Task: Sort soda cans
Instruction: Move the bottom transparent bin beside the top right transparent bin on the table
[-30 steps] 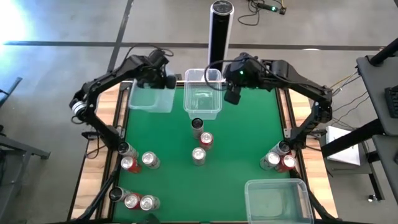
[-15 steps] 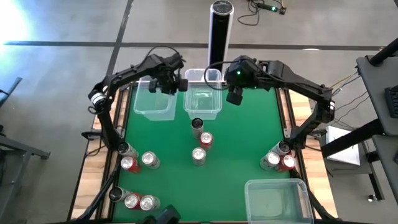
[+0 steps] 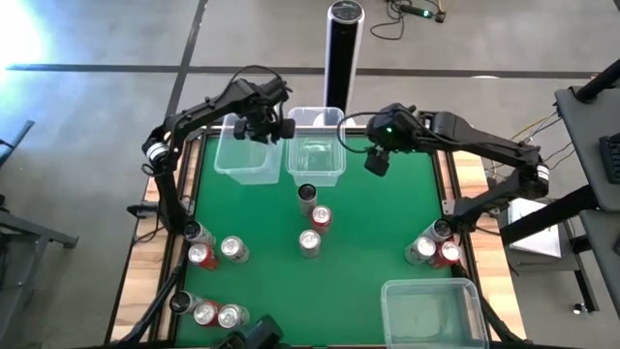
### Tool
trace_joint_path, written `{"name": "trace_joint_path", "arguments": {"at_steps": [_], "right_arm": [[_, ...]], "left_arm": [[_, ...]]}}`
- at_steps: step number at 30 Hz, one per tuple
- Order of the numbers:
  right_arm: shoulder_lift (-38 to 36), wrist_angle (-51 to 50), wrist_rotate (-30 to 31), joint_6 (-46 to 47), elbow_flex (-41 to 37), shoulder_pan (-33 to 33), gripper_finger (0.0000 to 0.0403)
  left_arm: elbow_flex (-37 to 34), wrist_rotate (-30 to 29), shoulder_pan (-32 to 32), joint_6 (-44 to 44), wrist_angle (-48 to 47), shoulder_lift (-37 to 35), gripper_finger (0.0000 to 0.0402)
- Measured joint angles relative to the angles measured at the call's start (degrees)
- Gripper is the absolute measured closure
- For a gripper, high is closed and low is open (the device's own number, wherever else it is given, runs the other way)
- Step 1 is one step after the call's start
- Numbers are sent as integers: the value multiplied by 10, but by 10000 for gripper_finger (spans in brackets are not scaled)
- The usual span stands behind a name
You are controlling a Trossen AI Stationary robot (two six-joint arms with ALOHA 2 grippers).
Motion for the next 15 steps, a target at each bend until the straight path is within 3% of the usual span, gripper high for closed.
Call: {"name": "trace_joint_path", "arguments": {"at_steps": [6,15], "right_arm": [[-28,26,0,38,-31,0,121],[-13,39,0,42,-34,0,98]], "left_arm": [[0,1,4,0,29,0,260],[-1,5,-1,21,30,0,242]]}}
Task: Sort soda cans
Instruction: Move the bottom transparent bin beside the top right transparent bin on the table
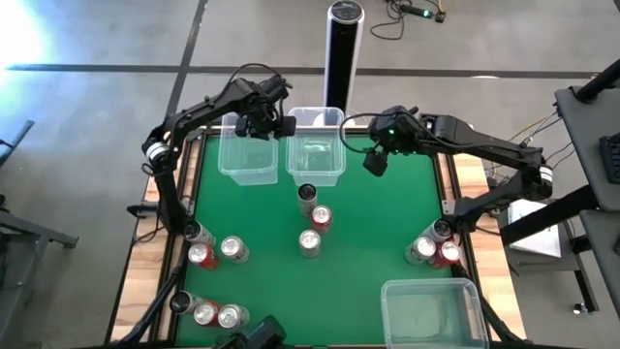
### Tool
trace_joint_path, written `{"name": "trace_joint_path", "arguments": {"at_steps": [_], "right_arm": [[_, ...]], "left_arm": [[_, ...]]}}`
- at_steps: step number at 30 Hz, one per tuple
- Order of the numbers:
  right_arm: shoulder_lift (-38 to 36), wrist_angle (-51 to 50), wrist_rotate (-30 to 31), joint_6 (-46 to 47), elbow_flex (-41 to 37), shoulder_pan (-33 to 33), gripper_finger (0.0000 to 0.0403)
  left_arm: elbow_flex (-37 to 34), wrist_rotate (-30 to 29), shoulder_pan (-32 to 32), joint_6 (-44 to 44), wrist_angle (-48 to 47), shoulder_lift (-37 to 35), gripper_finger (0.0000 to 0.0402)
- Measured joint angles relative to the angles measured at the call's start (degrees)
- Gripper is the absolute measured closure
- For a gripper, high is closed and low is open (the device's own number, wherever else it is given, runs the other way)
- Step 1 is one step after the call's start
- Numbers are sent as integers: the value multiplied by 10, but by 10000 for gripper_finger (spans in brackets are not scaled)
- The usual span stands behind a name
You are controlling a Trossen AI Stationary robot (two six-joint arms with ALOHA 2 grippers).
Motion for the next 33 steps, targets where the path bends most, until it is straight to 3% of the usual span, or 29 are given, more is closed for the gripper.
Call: {"name": "trace_joint_path", "arguments": {"at_steps": [14,26,33], "right_arm": [[8,-5,10,-4,0,0,96],[-14,-30,40,12,0,0,101],[-25,-103,40,139,0,36,96]], "left_arm": [[1,16,-33,40,17,-1,242],[76,11,-37,85,-44,-2,241],[155,-15,-69,140,-126,-10,241]]}}
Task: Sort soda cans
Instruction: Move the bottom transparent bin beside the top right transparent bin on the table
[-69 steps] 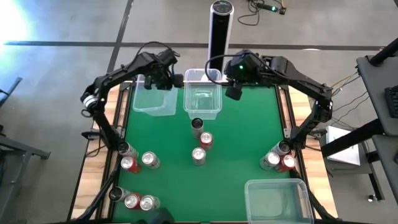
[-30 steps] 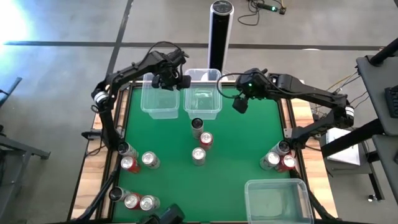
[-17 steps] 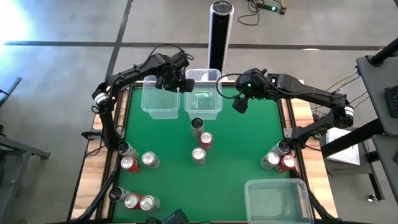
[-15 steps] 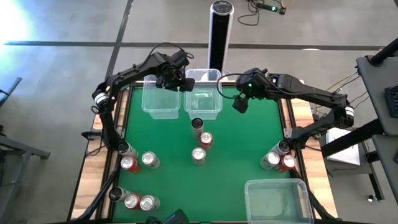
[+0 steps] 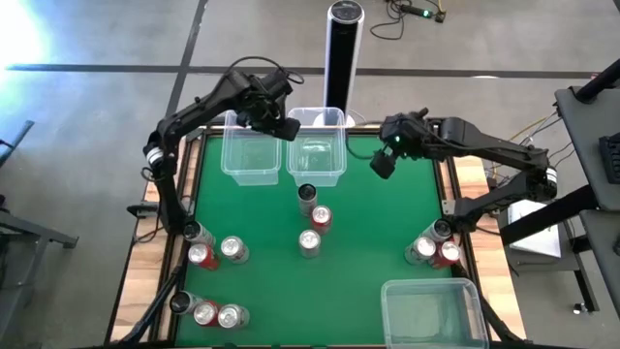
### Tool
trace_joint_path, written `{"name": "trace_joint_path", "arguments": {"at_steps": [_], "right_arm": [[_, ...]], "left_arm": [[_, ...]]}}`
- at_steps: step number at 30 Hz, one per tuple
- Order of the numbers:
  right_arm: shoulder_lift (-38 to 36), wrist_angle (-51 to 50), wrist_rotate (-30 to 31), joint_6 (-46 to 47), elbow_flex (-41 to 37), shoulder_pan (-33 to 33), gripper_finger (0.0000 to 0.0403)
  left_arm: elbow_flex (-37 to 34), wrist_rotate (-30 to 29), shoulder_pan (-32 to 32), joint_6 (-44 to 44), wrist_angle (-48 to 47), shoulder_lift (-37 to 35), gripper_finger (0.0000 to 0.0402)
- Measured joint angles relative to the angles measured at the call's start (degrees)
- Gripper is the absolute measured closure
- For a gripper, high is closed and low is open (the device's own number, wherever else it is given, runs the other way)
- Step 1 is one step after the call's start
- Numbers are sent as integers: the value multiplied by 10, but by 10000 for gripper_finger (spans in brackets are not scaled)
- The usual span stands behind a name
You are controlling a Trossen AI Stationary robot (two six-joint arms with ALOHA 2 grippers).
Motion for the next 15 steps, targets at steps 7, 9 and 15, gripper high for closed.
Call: {"name": "trace_joint_path", "arguments": {"at_steps": [7,9,15], "right_arm": [[9,-40,42,288,1,166,111],[23,-42,66,388,6,209,112],[80,-62,112,663,40,304,111]], "left_arm": [[13,-3,-70,88,-35,-50,241],[-7,-5,-87,104,-33,-75,241],[-111,-40,-133,140,-10,-181,241]]}}
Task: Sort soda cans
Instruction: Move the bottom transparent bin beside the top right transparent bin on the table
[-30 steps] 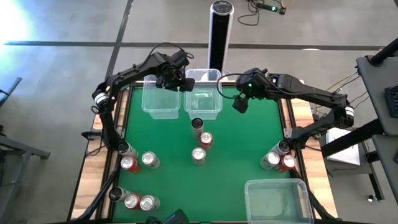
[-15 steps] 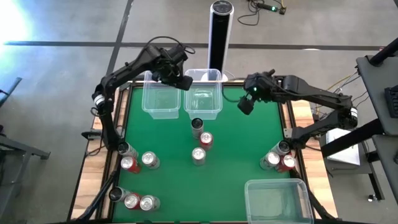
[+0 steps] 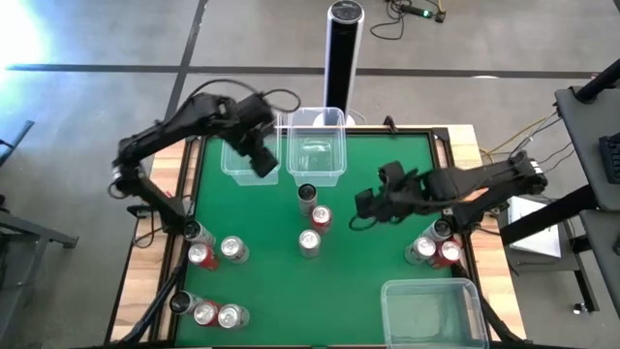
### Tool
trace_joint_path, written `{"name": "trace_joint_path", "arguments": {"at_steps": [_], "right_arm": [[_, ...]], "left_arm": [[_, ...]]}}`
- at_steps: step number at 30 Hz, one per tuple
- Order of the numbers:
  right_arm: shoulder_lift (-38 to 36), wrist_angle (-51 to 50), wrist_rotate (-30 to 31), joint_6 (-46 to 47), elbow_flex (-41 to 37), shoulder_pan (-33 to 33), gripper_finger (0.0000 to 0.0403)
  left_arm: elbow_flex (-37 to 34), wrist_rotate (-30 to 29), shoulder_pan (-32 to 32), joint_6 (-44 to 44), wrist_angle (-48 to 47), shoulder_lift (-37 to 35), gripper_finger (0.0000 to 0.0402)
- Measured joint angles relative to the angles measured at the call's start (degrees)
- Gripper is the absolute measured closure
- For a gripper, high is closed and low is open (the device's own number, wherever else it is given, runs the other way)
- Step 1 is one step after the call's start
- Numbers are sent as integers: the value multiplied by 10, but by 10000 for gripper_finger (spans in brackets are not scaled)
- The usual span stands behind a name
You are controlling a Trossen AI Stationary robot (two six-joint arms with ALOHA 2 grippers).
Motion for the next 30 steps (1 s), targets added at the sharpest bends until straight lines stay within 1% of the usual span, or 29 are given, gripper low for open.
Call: {"name": "trace_joint_path", "arguments": {"at_steps": [1,3,6,8,10,12,14,15,18,21,24,26,28,30], "right_arm": [[12,-11,14,40,11,16,112],[41,-45,21,109,40,42,115],[89,-104,-10,201,99,77,117],[123,-140,-31,251,142,95,113],[156,-184,-51,325,181,110,107],[170,-183,-53,377,191,122,97],[169,-184,-55,444,183,137,86],[175,-184,-60,462,179,142,81],[180,-183,-119,468,168,154,65],[185,-162,-122,466,168,165,54],[187,-128,-123,415,181,173,49],[189,-114,-151,376,193,178,51],[196,-120,-183,349,206,181,56],[206,-127,-192,338,221,187,61]], "left_arm": [[-23,-15,-8,6,12,-22,241],[-72,-35,-23,9,43,-65,239],[-152,-39,-48,6,114,-130,231],[-203,-37,-66,-11,163,-172,224],[-249,-32,-86,-37,206,-208,214],[-289,-30,-102,-54,248,-239,204],[-324,-26,-116,-67,288,-266,194],[-340,-23,-123,-76,307,-277,189],[-381,-20,-143,-103,350,-303,177],[-412,-20,-163,-114,392,-325,171],[-434,-19,-183,-121,421,-338,169],[-438,-17,-195,-121,434,-342,168],[-438,-1,-203,-119,447,-344,168],[-438,19,-208,-116,463,-345,168]]}}
